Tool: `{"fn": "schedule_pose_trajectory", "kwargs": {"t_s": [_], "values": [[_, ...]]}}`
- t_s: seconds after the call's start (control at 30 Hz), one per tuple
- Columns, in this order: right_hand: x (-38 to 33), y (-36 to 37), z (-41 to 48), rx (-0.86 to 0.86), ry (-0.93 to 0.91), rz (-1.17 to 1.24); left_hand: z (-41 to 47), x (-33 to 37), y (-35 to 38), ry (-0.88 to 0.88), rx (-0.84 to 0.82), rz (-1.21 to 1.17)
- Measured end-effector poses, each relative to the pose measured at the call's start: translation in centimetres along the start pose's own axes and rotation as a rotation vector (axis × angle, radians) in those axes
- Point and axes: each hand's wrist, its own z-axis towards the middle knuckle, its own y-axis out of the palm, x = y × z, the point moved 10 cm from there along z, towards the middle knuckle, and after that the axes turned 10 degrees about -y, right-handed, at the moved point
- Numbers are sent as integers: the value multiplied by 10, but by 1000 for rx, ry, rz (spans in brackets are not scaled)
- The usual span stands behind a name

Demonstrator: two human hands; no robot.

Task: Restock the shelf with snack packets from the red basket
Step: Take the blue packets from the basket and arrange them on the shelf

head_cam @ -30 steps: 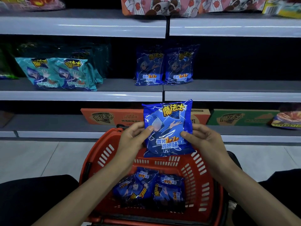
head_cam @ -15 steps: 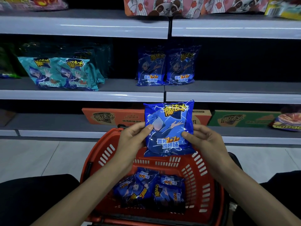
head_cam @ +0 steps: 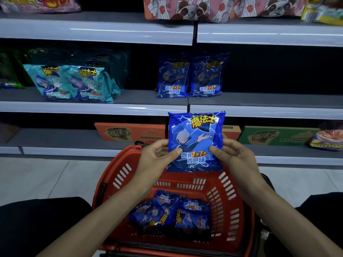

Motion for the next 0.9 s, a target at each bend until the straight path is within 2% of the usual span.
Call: {"fn": "schedule_pose_trajectory", "kwargs": {"t_s": [0.47,0.67,0.9], "values": [[-2,4,2,-9,-49,-33,2,5,-8,52,24,-12],[-6,2,7,27,-176,-156,6,8,-13,87,92,0],[-21,7,17,107,-384,-451,13,19,-15,122,221,59]]}}
